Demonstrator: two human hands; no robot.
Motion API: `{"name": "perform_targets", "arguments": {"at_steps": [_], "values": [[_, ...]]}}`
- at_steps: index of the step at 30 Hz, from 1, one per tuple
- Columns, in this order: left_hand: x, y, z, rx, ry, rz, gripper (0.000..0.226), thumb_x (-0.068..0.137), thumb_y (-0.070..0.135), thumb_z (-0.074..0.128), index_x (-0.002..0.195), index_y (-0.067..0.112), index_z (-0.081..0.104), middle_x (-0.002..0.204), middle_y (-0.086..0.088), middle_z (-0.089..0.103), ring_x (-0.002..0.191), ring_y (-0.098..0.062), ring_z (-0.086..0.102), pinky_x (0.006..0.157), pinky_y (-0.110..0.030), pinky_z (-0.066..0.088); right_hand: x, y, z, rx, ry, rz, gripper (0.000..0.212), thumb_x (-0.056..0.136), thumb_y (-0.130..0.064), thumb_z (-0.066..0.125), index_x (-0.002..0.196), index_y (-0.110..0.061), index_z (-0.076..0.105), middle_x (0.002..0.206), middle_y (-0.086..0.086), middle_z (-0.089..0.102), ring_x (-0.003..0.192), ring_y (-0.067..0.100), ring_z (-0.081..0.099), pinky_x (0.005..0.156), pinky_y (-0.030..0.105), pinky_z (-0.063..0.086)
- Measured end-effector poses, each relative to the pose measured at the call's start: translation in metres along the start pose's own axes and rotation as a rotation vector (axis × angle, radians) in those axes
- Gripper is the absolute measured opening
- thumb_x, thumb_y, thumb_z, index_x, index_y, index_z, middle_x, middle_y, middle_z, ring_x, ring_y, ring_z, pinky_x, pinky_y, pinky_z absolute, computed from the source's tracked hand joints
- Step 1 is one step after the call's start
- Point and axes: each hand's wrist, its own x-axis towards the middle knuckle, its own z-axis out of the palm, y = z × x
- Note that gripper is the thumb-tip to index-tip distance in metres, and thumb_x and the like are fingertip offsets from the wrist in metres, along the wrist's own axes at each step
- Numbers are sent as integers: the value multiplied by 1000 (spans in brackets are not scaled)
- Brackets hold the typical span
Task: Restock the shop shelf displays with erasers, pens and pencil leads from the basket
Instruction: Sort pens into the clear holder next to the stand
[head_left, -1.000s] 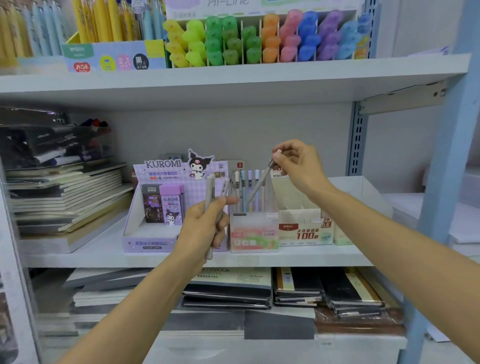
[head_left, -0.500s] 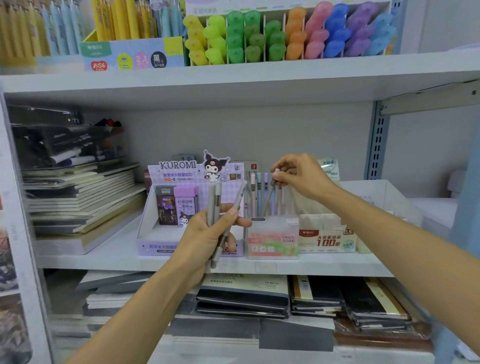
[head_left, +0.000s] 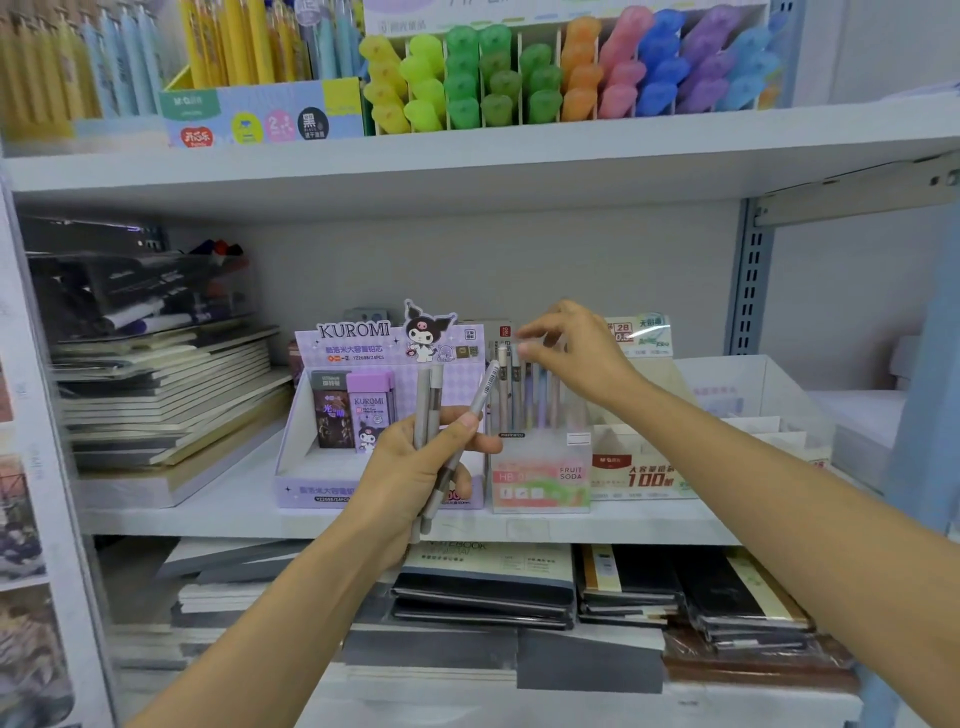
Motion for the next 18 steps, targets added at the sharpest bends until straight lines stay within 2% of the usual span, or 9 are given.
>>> {"name": "perform_targets", "arguments": {"at_steps": [2,5,8,11,14,18], "values": [[0,2,2,21,-7,-1,32,85,29,66,105,5,62,90,-13,75,43,-15,51,45,-19,45,-12,-9,-10,255,-18,-10,22,92,-25,65,110,-16,71,98,1,67,81,11,63,76,27,51],[-1,5,10,63,-34,-4,25,90,25,65,106,6,64,89,-11,75,43,-14,52,46,-20,46,-29,-22,-22,690,-241,11,21,90,-19,66,110,-13,70,97,9,73,80,18,70,69,21,55],[-4,9,17,61,-67,-5,28,87,28,67,106,7,66,88,-11,75,44,-12,54,44,-19,45,-41,-25,-27,739,-325,-10,14,87,-9,69,100,-8,74,92,14,73,79,17,71,72,20,55],[-7,16,19,14,-68,-9,39,76,29,75,108,8,67,97,-12,75,45,-9,53,36,-14,34,-46,-18,-36,854,-151,79,9,86,-3,68,93,-5,73,82,9,74,75,16,71,71,19,56],[-9,19,18,-82,1,26,35,66,20,78,99,10,73,99,-13,74,45,-8,51,33,-13,30,-54,-9,-46,981,-3,202,12,86,-1,66,96,3,71,78,7,74,71,17,71,69,20,58],[-12,22,30,-144,152,108,27,66,22,78,91,12,76,80,-9,69,44,-8,50,34,-14,30,-77,-7,-46,961,-98,284,11,85,-7,67,93,-2,72,79,12,74,69,18,71,64,20,58]]}}
